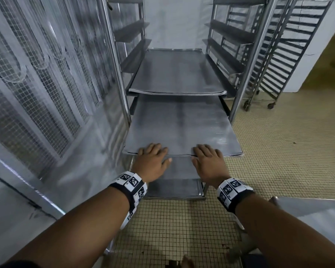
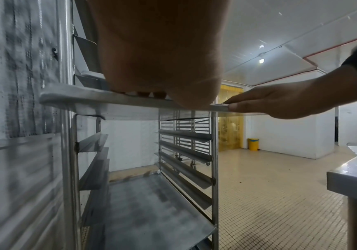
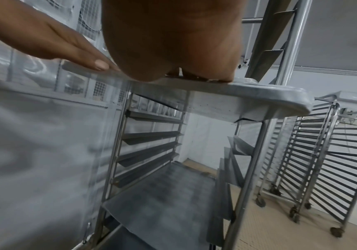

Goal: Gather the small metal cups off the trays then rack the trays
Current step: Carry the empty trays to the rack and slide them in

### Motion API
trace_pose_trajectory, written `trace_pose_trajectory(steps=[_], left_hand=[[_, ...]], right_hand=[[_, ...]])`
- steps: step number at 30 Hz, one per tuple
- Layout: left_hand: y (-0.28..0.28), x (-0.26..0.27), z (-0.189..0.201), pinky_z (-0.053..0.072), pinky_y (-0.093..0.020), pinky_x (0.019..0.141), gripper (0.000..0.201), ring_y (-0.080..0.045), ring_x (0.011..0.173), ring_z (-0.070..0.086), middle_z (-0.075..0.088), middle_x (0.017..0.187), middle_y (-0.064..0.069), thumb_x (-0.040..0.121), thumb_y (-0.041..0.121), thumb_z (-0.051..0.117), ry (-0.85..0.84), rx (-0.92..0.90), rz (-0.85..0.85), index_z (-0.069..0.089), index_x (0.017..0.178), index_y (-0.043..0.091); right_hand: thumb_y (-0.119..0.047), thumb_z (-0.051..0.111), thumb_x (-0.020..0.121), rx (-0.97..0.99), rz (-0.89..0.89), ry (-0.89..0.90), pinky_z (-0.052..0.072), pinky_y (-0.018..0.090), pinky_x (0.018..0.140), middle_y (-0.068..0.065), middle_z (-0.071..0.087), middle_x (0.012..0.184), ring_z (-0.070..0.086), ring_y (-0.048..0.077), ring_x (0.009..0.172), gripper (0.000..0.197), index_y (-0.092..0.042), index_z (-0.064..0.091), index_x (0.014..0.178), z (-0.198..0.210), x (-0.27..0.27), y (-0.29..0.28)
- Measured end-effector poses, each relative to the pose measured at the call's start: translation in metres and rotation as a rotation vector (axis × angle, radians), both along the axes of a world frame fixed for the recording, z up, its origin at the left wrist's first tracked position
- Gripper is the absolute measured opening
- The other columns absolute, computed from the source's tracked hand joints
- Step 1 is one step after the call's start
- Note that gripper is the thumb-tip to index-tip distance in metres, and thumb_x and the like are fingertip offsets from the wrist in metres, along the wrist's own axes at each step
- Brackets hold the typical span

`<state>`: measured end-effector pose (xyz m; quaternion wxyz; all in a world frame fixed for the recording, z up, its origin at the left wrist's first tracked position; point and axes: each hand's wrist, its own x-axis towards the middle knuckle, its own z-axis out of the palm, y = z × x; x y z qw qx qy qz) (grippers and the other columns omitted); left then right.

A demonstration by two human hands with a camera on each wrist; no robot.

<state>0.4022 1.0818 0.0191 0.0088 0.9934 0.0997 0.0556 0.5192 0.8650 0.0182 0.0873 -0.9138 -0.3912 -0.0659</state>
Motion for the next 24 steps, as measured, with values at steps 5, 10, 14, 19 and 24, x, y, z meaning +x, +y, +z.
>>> trace_pose_trajectory(steps=[5, 10, 14, 19, 24], left_hand=[[0.004, 0.012, 0.005, 0.028, -0.051, 0.108, 0.079, -0.024, 0.143, 0.026, 0.033, 0.154, 0.001, 0.088, 0.068, 0.002, 0.03, -0.007, -0.003, 0.034, 0.145, 0.026], [0.017, 0.03, -0.001, 0.027, -0.058, 0.11, 0.087, -0.027, 0.148, 0.019, 0.025, 0.16, -0.002, 0.087, 0.074, -0.003, 0.066, 0.022, -0.047, 0.03, 0.148, 0.021], [0.027, 0.044, -0.007, 0.035, -0.055, 0.102, 0.08, -0.029, 0.141, 0.032, 0.038, 0.153, -0.004, 0.092, 0.071, 0.005, -0.034, 0.083, -0.043, 0.041, 0.142, 0.019], [0.044, 0.073, -0.008, 0.04, -0.051, 0.096, 0.07, -0.029, 0.133, 0.042, 0.047, 0.145, -0.003, 0.096, 0.067, 0.017, -0.094, 0.109, -0.048, 0.049, 0.135, 0.019], [0.059, 0.1, -0.012, 0.041, -0.048, 0.093, 0.067, -0.029, 0.127, 0.048, 0.053, 0.138, -0.003, 0.097, 0.066, 0.024, -0.154, 0.132, -0.047, 0.054, 0.131, 0.017]], right_hand=[[-0.068, 0.015, 0.096, -0.092, -0.041, -0.014, 0.022, 0.049, 0.117, 0.001, 0.032, 0.158, 0.023, 0.025, 0.148, 0.066, -0.028, 0.033, 0.146, 0.007, 0.017, -0.007], [-0.077, 0.007, 0.092, -0.134, -0.024, 0.001, 0.015, 0.047, 0.121, 0.001, 0.022, 0.163, 0.014, 0.023, 0.152, 0.083, -0.026, 0.024, 0.154, 0.004, 0.038, -0.008], [-0.077, 0.009, 0.093, -0.102, -0.026, -0.02, 0.016, 0.046, 0.121, 0.002, 0.024, 0.163, 0.016, 0.023, 0.151, 0.081, -0.025, 0.025, 0.154, 0.001, 0.051, 0.003], [-0.076, 0.014, 0.095, -0.059, -0.029, -0.083, 0.028, 0.047, 0.116, 0.002, 0.039, 0.155, 0.03, 0.024, 0.146, 0.075, -0.026, 0.037, 0.146, 0.0, 0.079, 0.02], [-0.073, 0.016, 0.096, -0.021, -0.039, -0.09, 0.032, 0.046, 0.112, 0.001, 0.045, 0.15, 0.037, 0.023, 0.141, 0.071, -0.026, 0.044, 0.142, -0.001, 0.107, 0.038]])
